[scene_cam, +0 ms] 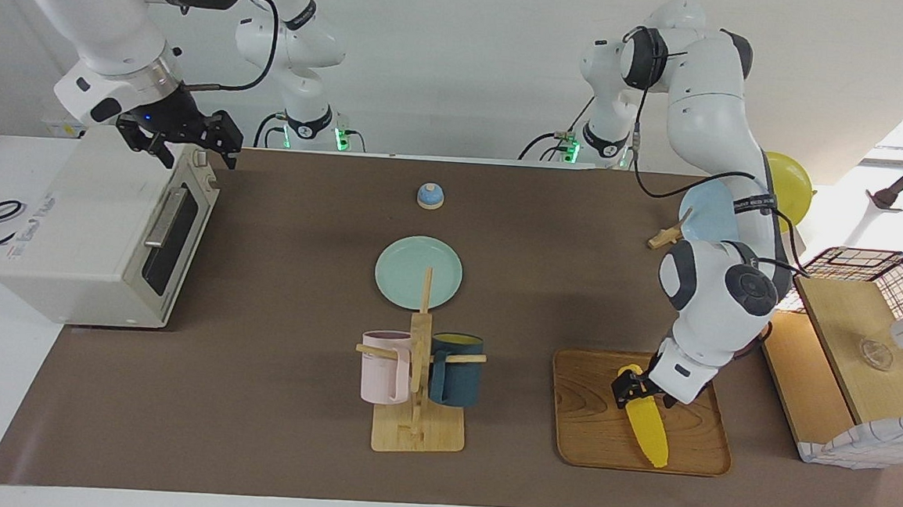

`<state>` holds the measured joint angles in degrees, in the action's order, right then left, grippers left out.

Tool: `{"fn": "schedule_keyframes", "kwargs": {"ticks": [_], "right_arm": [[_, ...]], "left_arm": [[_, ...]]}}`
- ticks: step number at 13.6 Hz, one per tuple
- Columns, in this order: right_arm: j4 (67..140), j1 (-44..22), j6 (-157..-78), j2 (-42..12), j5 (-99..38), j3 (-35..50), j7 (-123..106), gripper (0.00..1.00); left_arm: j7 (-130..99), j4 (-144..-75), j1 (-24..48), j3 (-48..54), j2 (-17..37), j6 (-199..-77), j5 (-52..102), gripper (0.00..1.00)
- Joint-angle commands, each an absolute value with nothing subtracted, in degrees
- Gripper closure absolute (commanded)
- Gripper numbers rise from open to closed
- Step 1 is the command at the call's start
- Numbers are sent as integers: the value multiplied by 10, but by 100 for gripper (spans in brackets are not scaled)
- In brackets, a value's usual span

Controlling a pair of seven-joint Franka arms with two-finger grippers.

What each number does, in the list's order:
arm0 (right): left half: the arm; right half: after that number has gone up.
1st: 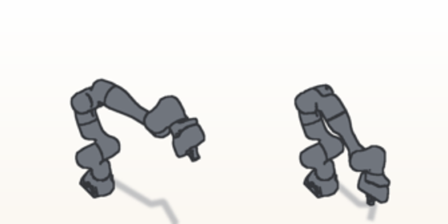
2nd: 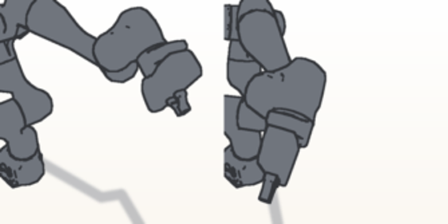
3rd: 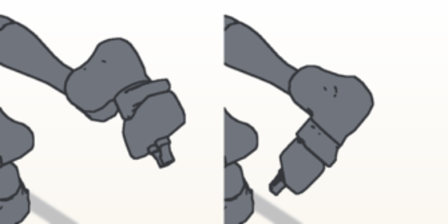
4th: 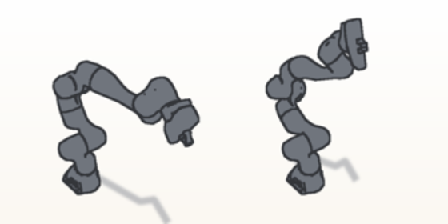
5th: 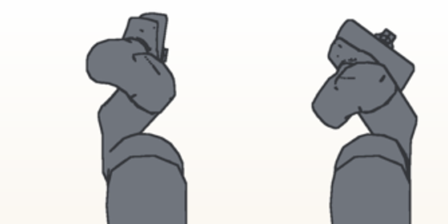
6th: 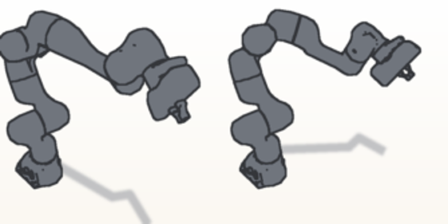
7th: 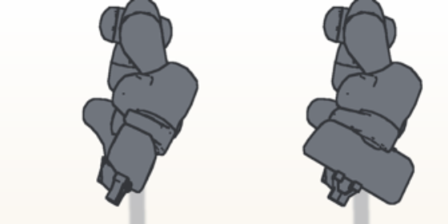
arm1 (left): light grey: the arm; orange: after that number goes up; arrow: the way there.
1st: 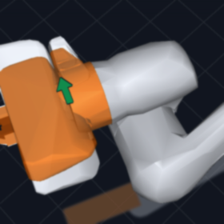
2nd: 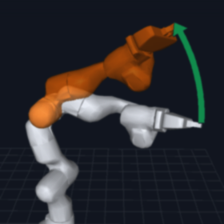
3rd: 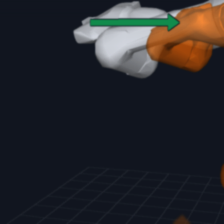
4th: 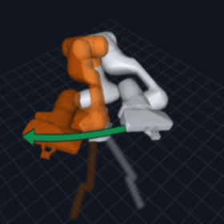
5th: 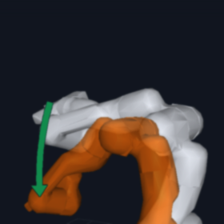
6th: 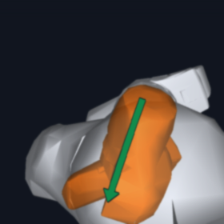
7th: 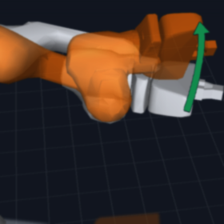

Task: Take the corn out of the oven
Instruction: 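Carry the corn to the wooden tray and release it with the left gripper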

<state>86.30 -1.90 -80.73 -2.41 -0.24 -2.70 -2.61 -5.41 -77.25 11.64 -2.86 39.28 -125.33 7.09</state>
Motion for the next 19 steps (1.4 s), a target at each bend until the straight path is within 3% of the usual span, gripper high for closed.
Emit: {"fn": "schedule_keyframes", "kwargs": {"ticks": [1, 12, 17, 19], "right_arm": [[848, -17, -799, -32, 0, -23, -18, 0], [849, -21, -800, -32, 1, -23, -18, 0], [849, -22, -800, -32, 5, -22, -18, 0], [848, -23, -800, -32, 6, -22, -18, 0]], "left_arm": [[-59, -780, 111, -28, 342, -1203, 64, 0], [-58, -798, 102, -47, 113, -891, 27, 0], [-61, -943, 97, -47, -4, -877, 27, 0], [-60, -973, 92, -42, -20, -890, 26, 0]]}}
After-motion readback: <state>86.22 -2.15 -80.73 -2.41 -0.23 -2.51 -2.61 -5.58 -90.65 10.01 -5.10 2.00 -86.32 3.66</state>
